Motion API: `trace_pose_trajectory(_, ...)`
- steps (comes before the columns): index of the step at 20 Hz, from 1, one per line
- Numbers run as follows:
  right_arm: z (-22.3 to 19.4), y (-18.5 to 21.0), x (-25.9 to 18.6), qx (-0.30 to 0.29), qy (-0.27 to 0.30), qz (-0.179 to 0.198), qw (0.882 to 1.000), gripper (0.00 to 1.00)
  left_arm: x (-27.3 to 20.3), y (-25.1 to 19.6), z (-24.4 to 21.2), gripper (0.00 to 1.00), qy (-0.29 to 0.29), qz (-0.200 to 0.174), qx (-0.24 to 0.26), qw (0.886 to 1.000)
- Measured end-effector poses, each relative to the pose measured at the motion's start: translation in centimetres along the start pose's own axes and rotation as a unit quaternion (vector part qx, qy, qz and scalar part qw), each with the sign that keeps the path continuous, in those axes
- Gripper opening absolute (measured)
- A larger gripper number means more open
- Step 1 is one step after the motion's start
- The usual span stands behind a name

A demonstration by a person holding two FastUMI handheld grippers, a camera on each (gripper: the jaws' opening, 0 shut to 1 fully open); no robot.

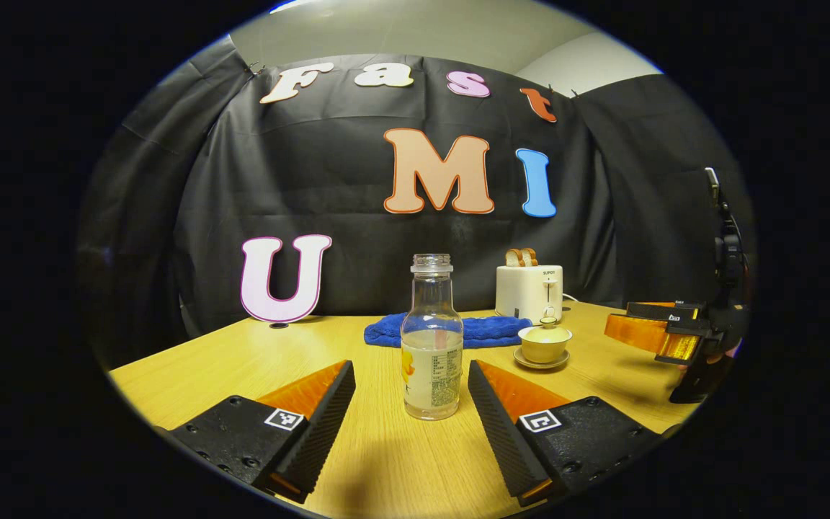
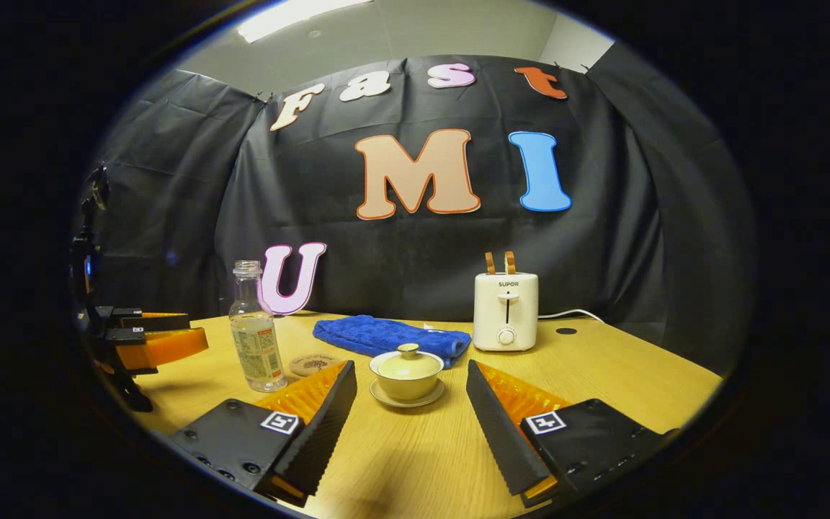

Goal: Open the teacup lid with one hand, grasp the water bottle and pour water into the teacup with the other hand; after pouring, place the water bottle on the coaster and then close the teacup lid.

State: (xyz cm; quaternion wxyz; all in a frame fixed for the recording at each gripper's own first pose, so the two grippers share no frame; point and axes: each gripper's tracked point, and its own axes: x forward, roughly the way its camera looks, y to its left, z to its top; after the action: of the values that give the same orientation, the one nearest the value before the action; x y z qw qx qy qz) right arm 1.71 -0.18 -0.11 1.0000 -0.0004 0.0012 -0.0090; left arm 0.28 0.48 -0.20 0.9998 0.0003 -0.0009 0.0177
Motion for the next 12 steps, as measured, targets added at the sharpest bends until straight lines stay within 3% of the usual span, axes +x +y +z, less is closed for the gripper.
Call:
trace_pose_trajectory(11,-0.5,0.6,5.4,0.001,0.012,0.009,1.0,0.97,0.2,0.0,-0.1,0.89,-0.001,0.0,0.0,1.0)
trace_pose_trajectory(12,-0.7,0.6,6.0,0.002,0.015,0.009,1.0,0.95,0.1,0.0,-0.1,0.93,-0.001,0.0,0.0,1.0)
